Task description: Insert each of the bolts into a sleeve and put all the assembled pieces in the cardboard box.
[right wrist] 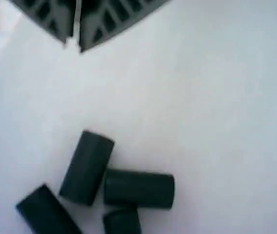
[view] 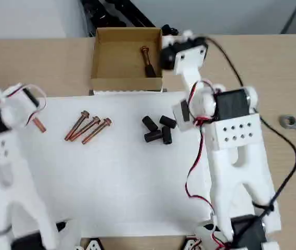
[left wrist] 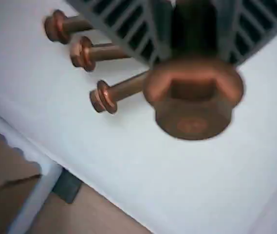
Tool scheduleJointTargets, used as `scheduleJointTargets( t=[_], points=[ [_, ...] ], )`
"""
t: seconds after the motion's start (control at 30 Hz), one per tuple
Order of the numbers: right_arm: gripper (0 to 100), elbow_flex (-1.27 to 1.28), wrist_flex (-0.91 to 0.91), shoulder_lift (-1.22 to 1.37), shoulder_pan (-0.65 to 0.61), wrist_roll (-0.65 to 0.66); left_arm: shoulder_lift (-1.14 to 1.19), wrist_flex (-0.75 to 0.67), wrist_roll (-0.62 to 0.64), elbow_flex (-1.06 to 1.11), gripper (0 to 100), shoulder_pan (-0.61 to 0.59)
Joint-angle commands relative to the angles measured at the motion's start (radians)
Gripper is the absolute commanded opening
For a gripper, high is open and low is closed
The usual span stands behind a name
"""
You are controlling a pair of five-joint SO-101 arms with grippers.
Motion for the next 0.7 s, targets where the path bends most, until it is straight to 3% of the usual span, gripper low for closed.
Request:
scheduleJointTargets(
  t=[0.0, 0.2, 0.47, 0.67],
  points=[
    [0.2, 0.149, -0.105, -0.099, 0.012, 0.008, -0.146, 0.052, -0.040, -0.018, 1, 0.008],
    [0.3, 0.368, -0.367, -0.079, 0.004, 0.009, -0.287, 0.098, -0.048, -0.016, 1, 0.008],
    [7.6, 0.373, -0.645, 0.077, -0.130, 0.003, -0.402, 0.110, -0.078, -0.015, 1, -0.046],
    [4.6, 0.279, -0.677, 0.211, -0.197, 0.002, -0.407, 0.117, -0.080, 0.024, 1, -0.043]
  ],
)
